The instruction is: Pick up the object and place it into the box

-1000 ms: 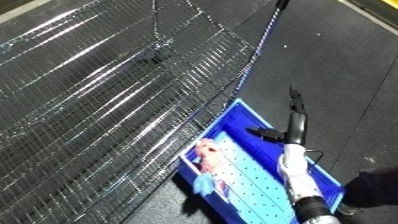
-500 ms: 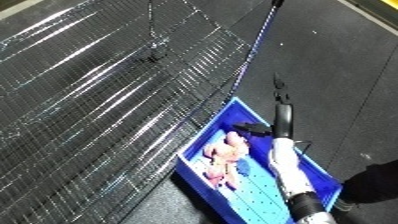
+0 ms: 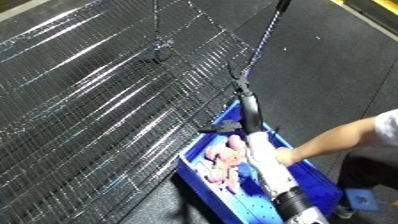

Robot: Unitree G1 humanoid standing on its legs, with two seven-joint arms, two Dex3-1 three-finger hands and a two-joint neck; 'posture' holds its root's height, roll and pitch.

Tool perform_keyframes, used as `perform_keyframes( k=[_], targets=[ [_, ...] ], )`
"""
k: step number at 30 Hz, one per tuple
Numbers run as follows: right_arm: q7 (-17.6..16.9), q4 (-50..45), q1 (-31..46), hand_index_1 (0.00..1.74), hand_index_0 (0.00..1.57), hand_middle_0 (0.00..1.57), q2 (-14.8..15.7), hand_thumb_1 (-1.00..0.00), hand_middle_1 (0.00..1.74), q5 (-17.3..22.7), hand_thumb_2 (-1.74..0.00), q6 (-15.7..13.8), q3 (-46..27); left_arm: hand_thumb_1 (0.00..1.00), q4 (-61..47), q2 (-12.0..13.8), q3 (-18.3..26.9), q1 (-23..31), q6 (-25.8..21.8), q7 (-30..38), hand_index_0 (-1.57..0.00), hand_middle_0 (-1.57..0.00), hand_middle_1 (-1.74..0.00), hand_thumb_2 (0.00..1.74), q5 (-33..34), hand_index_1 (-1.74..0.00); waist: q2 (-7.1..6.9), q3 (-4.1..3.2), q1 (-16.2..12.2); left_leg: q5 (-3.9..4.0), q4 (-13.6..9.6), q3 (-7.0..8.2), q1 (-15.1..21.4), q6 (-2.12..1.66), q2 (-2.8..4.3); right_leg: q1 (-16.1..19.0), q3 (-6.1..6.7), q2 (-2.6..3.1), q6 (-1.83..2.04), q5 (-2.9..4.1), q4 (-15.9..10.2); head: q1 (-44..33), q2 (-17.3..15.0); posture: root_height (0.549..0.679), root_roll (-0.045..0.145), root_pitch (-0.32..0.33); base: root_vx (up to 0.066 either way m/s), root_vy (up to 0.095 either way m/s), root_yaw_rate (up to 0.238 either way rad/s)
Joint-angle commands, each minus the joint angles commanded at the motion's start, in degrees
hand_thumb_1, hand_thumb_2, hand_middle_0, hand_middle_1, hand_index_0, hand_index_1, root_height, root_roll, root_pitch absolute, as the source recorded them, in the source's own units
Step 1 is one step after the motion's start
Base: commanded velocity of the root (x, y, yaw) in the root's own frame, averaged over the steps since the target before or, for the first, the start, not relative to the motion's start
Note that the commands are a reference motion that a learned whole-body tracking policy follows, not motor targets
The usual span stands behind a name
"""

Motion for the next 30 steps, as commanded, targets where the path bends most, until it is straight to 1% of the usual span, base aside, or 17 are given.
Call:
perform_keyframes(
  k=[4, 9, 13, 15, 18, 21, 22, 23, 30],
  targets=[
    [1.6, -1.1, -0.6, 0.0, 0.0, 0.0, -0.1, 0.0, 0.0, -1.2, 0.0, 0.7, 2.7, 1.0, -0.1, 0.0, 0.1, 0.2, 0.4, -0.1, -1.57, -1.57, -1.74, 1.74, 0.4, -1.74, -0.53, 0.11, 1.0, 0.26, 0.0, -0.46, -0.2, -0.05, -0.11, 0.3, -0.28, 0.09, -0.03, -0.1, 0.1, -4.3, 0.1, 0.643, 0.053, -0.181, -0.01, 0.009, 0.096],
    [3.6, -2.0, -1.4, 0.0, 0.0, 0.0, 0.1, 0.0, 0.0, -2.0, 0.0, 1.4, 6.3, 1.0, -0.2, -0.2, 0.5, 0.5, 0.8, -0.2, -1.57, -1.57, -1.74, 1.74, 0.7, -1.74, -1.12, 0.31, 2.4, 0.59, 0.0, -1.05, -0.7, -0.07, -0.27, 0.3, -0.6, 0.1, -0.03, -0.2, 0.3, -12.5, 0.3, 0.642, 0.05, -0.182, -0.012, 0.011, 0.082],
    [5.2, -2.5, -2.5, 0.0, 0.0, 0.0, 0.4, 0.0, 0.0, -2.8, 0.0, 1.8, 9.9, 1.0, -0.2, -0.3, 0.6, 0.3, 0.7, -0.1, -1.57, -1.57, -1.74, 1.74, 1.2, -1.74, -1.55, 0.39, 3.5, 0.83, -0.2, -1.45, -1.0, -0.1, -0.39, 0.3, -0.84, 0.03, -0.04, -0.08, 0.1, -20.1, 0.6, 0.643, 0.048, -0.182, -0.002, 0.008, 0.061],
    [5.7, -2.7, -3.2, 0.0, 0.0, 0.0, 0.6, 0.0, 0.0, -2.9, 0.0, 1.9, 11.5, 1.0, -0.3, -0.3, 0.5, 0.1, 0.6, -0.1, -1.57, -1.57, -1.74, 1.74, 1.4, -1.74, -1.72, 0.44, 4.0, 0.87, -0.2, -1.62, -1.1, -0.07, -0.48, 0.3, -0.94, -0.01, -0.04, -0.03, 0.2, -21.4, 0.6, 0.642, 0.048, -0.182, 0.001, 0.003, 0.052],
    [6.1, -2.9, -4.6, 0.0, 0.0, 0.0, 0.8, 0.0, 0.0, -2.9, 0.0, 1.9, 13.8, 1.0, -0.3, -0.3, 0.3, -0.5, 0.4, 0.2, -1.57, -1.57, -1.74, 1.74, 1.5, -1.74, -1.96, 0.5, 4.7, 0.87, -0.2, -1.86, -1.2, -0.02, -0.63, 0.3, -1.07, -0.09, 0.0, -0.01, 0.3, -27.6, 0.8, 0.642, 0.047, -0.181, 0.004, 0.008, 0.055],
    [6.6, -2.9, -6.2, 0.0, 0.0, 0.0, 1.1, 0.0, 0.0, -2.8, 0.0, 1.9, 16.1, 1.0, -0.5, -0.4, 0.3, -1.1, 0.1, 0.6, -1.57, -1.57, -1.74, 1.74, 1.5, -1.74, -2.14, 0.57, 5.6, 0.8, -0.1, -2.11, -1.3, 0.06, -0.81, 0.3, -1.25, -0.26, 0.02, -0.03, 0.6, -31.0, 1.1, 0.642, 0.047, -0.181, 0.011, 0.018, 0.061],
    [6.7, -2.9, -6.6, 0.0, 0.0, 0.0, 1.1, 0.0, 0.0, -2.9, 0.0, 1.9, 16.7, 1.0, -0.5, -0.5, 0.4, -1.2, 0.1, 0.7, -1.57, -1.57, -1.74, 1.74, 1.5, -1.74, -2.19, 0.61, 5.8, 0.76, 0.0, -2.17, -1.3, 0.08, -0.86, 0.3, -1.3, -0.31, 0.01, -0.05, 0.7, -31.0, 1.1, 0.642, 0.047, -0.181, 0.012, 0.016, 0.042],
    [6.7, -2.9, -7.0, 0.0, 0.0, 0.0, 1.1, 0.0, 0.0, -2.9, 0.0, 2.0, 17.2, 1.0, -0.6, -0.5, 0.5, -1.3, 0.0, 0.9, -1.57, -1.57, -1.74, 1.74, 1.4, -1.74, -2.24, 0.66, 6.0, 0.7, 0.1, -2.24, -1.3, 0.09, -0.92, 0.4, -1.36, -0.37, 0.01, -0.08, 0.7, -34.0, 1.3, 0.642, 0.047, -0.181, 0.014, 0.018, 0.053],
    [6.9, -2.6, -9.3, 0.0, 0.0, 0.0, 1.3, 0.0, 0.0, -3.3, 0.0, 2.3, 20.2, 1.0, -1.0, -0.3, 0.6, -2.9, -0.4, 2.1, -1.57, -1.57, -1.74, 1.74, 1.6, -1.74, -2.42, 0.69, 7.5, 0.32, 0.5, -2.75, -1.5, 0.21, -1.36, 0.5, -1.86, -0.77, 0.09, -0.39, 1.2, -41.7, 0.8, 0.642, 0.046, -0.179, 0.016, 0.015, 0.062]
  ],
)
